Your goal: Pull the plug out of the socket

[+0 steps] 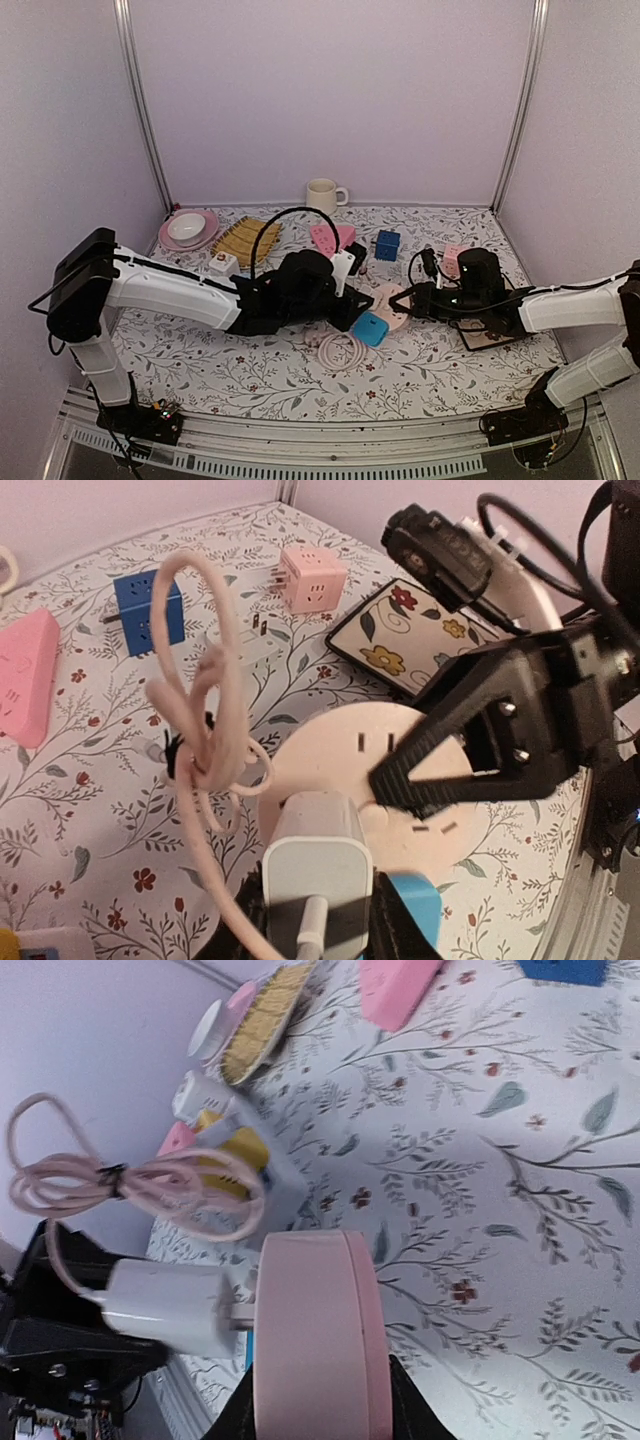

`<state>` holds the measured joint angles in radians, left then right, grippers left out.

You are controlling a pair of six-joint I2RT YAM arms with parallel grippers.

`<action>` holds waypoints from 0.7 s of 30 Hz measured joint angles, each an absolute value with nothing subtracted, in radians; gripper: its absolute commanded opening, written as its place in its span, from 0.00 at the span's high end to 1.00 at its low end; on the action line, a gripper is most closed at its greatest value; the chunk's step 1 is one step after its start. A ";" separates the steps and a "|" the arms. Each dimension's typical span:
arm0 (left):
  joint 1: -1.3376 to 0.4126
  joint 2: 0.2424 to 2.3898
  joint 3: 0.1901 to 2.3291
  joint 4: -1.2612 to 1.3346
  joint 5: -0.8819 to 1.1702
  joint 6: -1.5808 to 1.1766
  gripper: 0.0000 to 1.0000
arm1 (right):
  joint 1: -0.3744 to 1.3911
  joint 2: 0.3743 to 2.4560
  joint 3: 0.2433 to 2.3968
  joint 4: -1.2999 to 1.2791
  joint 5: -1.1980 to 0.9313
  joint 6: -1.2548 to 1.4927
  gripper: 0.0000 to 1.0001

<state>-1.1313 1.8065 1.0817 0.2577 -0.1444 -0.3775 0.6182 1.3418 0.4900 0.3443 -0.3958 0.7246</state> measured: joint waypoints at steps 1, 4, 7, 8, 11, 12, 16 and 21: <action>-1.131 1.798 1.082 0.255 -0.147 -0.373 1.00 | 0.619 1.338 0.490 0.334 -0.367 0.725 0.97; -1.134 1.746 1.083 0.242 -0.151 -0.352 1.00 | 0.579 1.356 0.467 0.267 -0.231 0.730 0.97; -1.137 1.708 1.088 0.247 -0.150 -0.339 1.00 | 0.558 1.366 0.459 0.255 -0.180 0.742 0.97; -1.137 1.700 1.088 0.249 -0.149 -0.339 1.00 | 0.558 1.366 0.459 0.257 -0.171 0.742 0.97; -1.127 1.700 1.103 0.228 -0.149 -0.344 1.00 | 0.558 1.363 0.459 0.256 -0.167 0.742 0.97; -1.122 1.710 1.124 0.202 -0.148 -0.348 1.00 | 0.558 1.360 0.459 0.255 -0.168 0.741 0.97; -1.072 1.819 1.274 0.130 -0.140 -0.369 1.00 | 0.558 1.319 0.458 0.223 -0.169 0.733 0.97; -0.967 1.997 1.448 0.054 -0.107 -0.395 1.00 | 0.558 1.249 0.458 0.162 -0.174 0.714 0.97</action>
<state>-0.9672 1.9968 1.4475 0.0536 -0.1074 -0.3954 0.5579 1.2491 0.4583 0.1619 -0.1741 0.7136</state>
